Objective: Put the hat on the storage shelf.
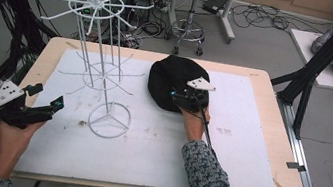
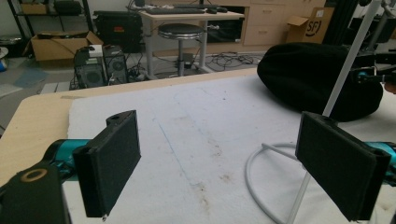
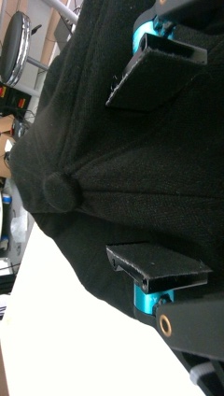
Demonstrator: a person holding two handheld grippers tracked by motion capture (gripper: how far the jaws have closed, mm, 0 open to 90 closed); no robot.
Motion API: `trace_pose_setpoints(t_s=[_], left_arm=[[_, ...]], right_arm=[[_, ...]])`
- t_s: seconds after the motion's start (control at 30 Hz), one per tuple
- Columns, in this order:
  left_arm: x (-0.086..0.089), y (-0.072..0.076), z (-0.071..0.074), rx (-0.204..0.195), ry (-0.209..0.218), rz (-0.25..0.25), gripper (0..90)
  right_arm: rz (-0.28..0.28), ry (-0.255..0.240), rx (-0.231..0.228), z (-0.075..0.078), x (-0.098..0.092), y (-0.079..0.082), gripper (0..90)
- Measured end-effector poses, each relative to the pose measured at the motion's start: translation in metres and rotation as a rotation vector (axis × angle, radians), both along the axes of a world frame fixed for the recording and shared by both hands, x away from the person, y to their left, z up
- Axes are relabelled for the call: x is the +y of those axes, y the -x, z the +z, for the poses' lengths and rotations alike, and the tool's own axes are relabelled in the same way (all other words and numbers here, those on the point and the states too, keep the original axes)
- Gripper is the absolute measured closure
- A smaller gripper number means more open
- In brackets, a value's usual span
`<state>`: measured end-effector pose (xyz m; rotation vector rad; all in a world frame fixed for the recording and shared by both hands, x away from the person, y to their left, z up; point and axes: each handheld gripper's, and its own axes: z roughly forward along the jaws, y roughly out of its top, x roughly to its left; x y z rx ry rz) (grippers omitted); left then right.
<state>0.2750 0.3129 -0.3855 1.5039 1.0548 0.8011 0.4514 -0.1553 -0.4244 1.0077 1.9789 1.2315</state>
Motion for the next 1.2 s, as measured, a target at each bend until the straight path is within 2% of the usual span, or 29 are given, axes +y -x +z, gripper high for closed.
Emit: trace_pose_setpoints(t_s=[0.03,0.1,0.17,0.27,0.3,0.33,0.37,0.43,0.5,0.53,0.57,0.7,0.8,0.97,1.03,1.13,1.2], left_arm=[[0.000,0.000,0.000,0.000,0.000,0.000,14.2],[0.001,0.000,0.000,-0.001,0.001,0.002,14.2],[0.002,0.000,0.000,0.000,0.003,0.005,14.2],[0.002,0.001,0.000,0.000,0.001,0.004,14.2],[0.002,0.001,0.000,0.000,0.001,0.004,14.2],[0.001,0.001,0.000,-0.002,0.001,0.003,14.2],[0.001,0.001,0.000,-0.002,0.001,0.003,14.2],[0.001,0.001,0.001,-0.002,0.001,0.003,14.2],[0.002,0.001,0.001,-0.003,0.002,0.002,14.3],[0.002,0.001,0.001,-0.002,0.004,0.005,14.2],[0.002,0.001,0.001,-0.002,0.004,0.005,14.2],[0.003,0.002,0.001,-0.005,0.006,0.009,14.3],[0.004,0.002,0.001,-0.004,0.006,0.009,14.3],[0.003,0.001,0.001,-0.004,0.004,0.008,14.2],[0.003,0.002,0.001,-0.003,0.005,0.007,14.2],[0.003,0.001,0.000,-0.002,0.005,0.008,14.3],[0.003,0.001,0.000,-0.002,0.006,0.007,14.3]], right_arm=[[0.000,0.000,0.000,0.000,0.000,0.000,25.4],[-0.002,0.018,-0.003,0.001,0.002,0.000,33.9],[-0.003,0.028,-0.017,0.002,0.002,0.000,39.3],[-0.002,0.036,-0.014,0.001,0.002,-0.002,46.5],[-0.002,0.036,-0.014,0.001,0.002,-0.002,46.5],[-0.002,0.044,-0.012,0.000,0.002,-0.002,52.4],[-0.002,0.044,-0.012,0.000,0.002,-0.002,52.4],[0.010,0.049,-0.010,0.000,0.004,-0.002,62.0],[0.013,0.052,-0.017,0.000,0.004,-0.001,64.7],[0.026,0.048,-0.030,0.002,0.004,-0.001,72.7],[0.028,0.044,-0.033,0.002,0.003,-0.001,74.2],[0.030,0.005,-0.043,0.007,-0.001,-0.001,80.2],[0.039,-0.030,-0.050,0.010,-0.004,0.000,81.3],[0.030,-0.118,-0.057,0.016,-0.012,0.000,82.5],[0.032,-0.128,-0.064,0.017,-0.014,0.000,82.5],[0.025,-0.175,-0.083,0.025,-0.020,0.001,83.1],[0.018,-0.209,-0.073,0.029,-0.023,0.001,83.2]])
